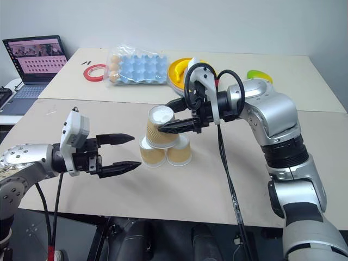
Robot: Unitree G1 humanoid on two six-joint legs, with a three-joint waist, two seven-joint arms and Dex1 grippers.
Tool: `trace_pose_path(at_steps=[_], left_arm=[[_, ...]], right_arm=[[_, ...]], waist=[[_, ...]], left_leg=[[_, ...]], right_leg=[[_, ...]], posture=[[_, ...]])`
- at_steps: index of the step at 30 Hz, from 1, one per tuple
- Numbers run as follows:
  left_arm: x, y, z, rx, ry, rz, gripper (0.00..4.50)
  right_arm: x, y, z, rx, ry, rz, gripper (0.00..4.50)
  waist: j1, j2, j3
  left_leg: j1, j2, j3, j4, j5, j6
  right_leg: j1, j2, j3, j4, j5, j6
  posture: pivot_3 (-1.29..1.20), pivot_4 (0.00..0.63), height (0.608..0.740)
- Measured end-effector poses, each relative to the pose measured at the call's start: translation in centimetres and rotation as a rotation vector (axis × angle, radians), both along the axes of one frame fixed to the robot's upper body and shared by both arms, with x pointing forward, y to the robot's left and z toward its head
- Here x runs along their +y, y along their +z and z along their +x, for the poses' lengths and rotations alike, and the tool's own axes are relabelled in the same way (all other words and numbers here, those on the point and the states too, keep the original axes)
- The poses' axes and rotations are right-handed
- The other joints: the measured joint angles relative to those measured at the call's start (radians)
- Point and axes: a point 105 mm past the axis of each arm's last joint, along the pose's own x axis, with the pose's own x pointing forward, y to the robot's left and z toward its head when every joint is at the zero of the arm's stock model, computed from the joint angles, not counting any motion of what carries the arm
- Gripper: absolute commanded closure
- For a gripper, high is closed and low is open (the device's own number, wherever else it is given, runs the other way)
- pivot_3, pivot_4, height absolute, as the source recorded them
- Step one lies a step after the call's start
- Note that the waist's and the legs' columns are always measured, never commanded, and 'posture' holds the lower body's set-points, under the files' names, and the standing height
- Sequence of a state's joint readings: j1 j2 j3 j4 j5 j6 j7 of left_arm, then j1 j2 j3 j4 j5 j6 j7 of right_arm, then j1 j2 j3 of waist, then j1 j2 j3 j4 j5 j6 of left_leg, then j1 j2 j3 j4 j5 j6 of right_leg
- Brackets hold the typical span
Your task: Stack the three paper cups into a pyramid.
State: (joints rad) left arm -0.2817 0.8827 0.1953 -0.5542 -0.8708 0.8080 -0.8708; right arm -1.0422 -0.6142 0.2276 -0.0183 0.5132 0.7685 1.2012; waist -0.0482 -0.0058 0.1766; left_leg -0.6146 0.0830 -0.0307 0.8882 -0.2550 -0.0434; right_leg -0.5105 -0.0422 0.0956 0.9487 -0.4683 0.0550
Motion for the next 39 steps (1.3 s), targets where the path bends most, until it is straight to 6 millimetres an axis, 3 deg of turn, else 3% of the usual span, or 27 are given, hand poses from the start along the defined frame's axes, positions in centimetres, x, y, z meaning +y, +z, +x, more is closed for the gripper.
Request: trace_pose_path(at_steps=[2, 5, 12, 14, 18, 21, 23, 25, 26, 27, 30, 31, 33, 36, 39], left_arm=[[0.0, 0.0, 0.0, 0.000, 0.002, 0.000, 0.00], [0.1, 0.0, 0.1, -0.003, 0.008, -0.001, 0.00], [0.1, 0.1, 0.1, -0.004, 0.013, -0.001, 0.00], [0.1, 0.0, 0.2, -0.004, 0.020, -0.002, 0.00], [1.0, -0.7, 0.1, 0.019, 0.073, -0.009, 0.00], [2.3, -1.1, 0.1, 0.037, 0.157, -0.039, 0.00], [3.5, -1.4, 0.0, 0.042, 0.229, -0.056, 0.00], [5.9, -2.1, 0.2, 0.048, 0.378, -0.073, 0.00], [7.0, -2.5, 0.4, 0.056, 0.443, -0.074, 0.00], [8.5, -2.9, 0.9, 0.047, 0.548, -0.093, 0.00], [12.6, -3.9, 2.2, -0.002, 0.845, -0.179, 0.00], [13.7, -4.6, 2.6, -0.005, 0.931, -0.190, 0.00], [15.1, -5.2, 3.5, -0.036, 1.072, -0.226, 0.00], [17.5, -5.6, 5.4, -0.139, 1.342, -0.279, 0.00], [19.5, -7.3, 6.2, -0.174, 1.546, -0.272, 0.00]], right_arm=[[0.0, 0.0, 0.0, 0.000, 0.000, 0.000, 0.73], [0.0, -0.1, 0.1, 0.005, 0.002, -0.001, 0.01], [-0.4, 1.0, 0.0, -0.007, -0.005, 0.048, 0.01], [-1.1, 2.6, -0.6, -0.002, 0.018, 0.120, 0.01], [-4.9, 9.6, -4.1, -0.046, 0.097, 0.385, 0.01], [-7.1, 12.1, -5.1, -0.056, 0.058, 0.549, 0.01], [-8.3, 12.1, -3.7, -0.063, -0.092, 0.602, 0.01], [-10.7, 9.0, 0.4, -0.046, -0.447, 0.582, 0.01], [-12.0, 6.8, 2.2, -0.014, -0.601, 0.543, 0.01], [-13.8, 3.3, 4.2, -0.013, -0.814, 0.431, 0.01], [-17.0, -6.6, 6.0, 0.044, -1.158, 0.136, 0.01], [-17.4, -8.9, 6.0, 0.068, -1.217, 0.086, 0.01], [-17.8, -10.7, 6.4, 0.056, -1.304, 0.054, 0.01], [-19.4, -10.8, 7.1, -0.107, -1.489, 0.038, 0.01], [-19.9, -11.4, 7.1, -0.223, -1.597, 0.100, 0.01]], waist=[[0.000, 0.000, 0.000], [0.000, 0.000, 0.000], [0.000, 0.000, 0.000], [0.001, 0.000, 0.000], [0.005, 0.000, 0.000], [-0.003, 0.000, 0.000], [-0.011, -0.001, -0.001], [-0.019, -0.003, -0.004], [-0.019, -0.004, -0.004], [-0.018, -0.003, -0.004], [-0.008, -0.002, -0.004], [-0.008, -0.002, -0.004], [-0.006, -0.002, -0.004], [0.000, -0.003, -0.006], [-0.001, -0.005, -0.008]], left_leg=[[0.000, 0.000, 0.000, 0.000, 0.000, 0.000], [0.000, 0.000, 0.000, 0.000, 0.000, 0.000], [0.000, 0.000, 0.000, 0.000, 0.000, 0.000], [0.000, 0.000, 0.000, 0.000, 0.000, 0.000], [0.000, 0.000, -0.001, 0.000, 0.000, 0.000], [0.002, 0.001, 0.000, 0.000, 0.000, 0.000], [0.003, 0.001, 0.000, 0.000, 0.000, 0.000], [0.005, 0.001, 0.000, 0.000, 0.000, 0.000], [0.004, 0.001, 0.000, 0.000, 0.000, 0.000], [0.003, 0.000, 0.002, 0.000, 0.000, 0.000], [-0.002, 0.000, 0.002, 0.000, 0.000, 0.000], [-0.003, -0.001, 0.003, 0.000, 0.001, 0.000], [-0.004, -0.001, 0.003, 0.002, 0.001, 0.000], [-0.002, -0.001, 0.002, 0.005, 0.001, 0.000], [-0.004, -0.001, 0.002, 0.008, 0.001, 0.000]], right_leg=[[0.000, 0.000, 0.000, 0.000, 0.000, 0.000], [0.000, 0.000, 0.000, 0.000, 0.000, 0.000], [0.000, 0.000, 0.000, 0.000, 0.000, 0.000], [0.000, 0.000, 0.000, 0.000, 0.000, 0.000], [0.001, 0.000, -0.001, -0.001, 0.000, 0.000], [0.002, 0.000, 0.000, 0.001, 0.000, 0.000], [0.002, 0.000, 0.000, 0.002, 0.000, -0.001], [0.002, 0.000, 0.000, 0.003, -0.001, -0.002], [0.002, 0.000, 0.001, 0.003, -0.001, -0.002], [0.000, -0.001, 0.002, 0.003, -0.001, -0.002], [-0.004, -0.001, 0.003, 0.004, -0.001, -0.002], [-0.006, -0.001, 0.004, 0.004, -0.001, -0.001], [-0.007, -0.001, 0.005, 0.007, -0.001, -0.001], [-0.006, -0.001, 0.004, 0.010, -0.001, 0.000], [-0.007, -0.001, 0.004, 0.012, -0.001, 0.000]], posture=[[0.00, 0.150, 0.645], [0.00, 0.150, 0.645], [0.00, 0.150, 0.645], [0.00, 0.150, 0.645], [0.00, 0.150, 0.645], [0.00, 0.150, 0.645], [0.00, 0.150, 0.645], [0.00, 0.150, 0.645], [0.00, 0.150, 0.645], [0.00, 0.150, 0.645], [0.00, 0.150, 0.645], [0.00, 0.150, 0.645], [0.00, 0.150, 0.645], [0.00, 0.150, 0.645], [0.00, 0.150, 0.645]])
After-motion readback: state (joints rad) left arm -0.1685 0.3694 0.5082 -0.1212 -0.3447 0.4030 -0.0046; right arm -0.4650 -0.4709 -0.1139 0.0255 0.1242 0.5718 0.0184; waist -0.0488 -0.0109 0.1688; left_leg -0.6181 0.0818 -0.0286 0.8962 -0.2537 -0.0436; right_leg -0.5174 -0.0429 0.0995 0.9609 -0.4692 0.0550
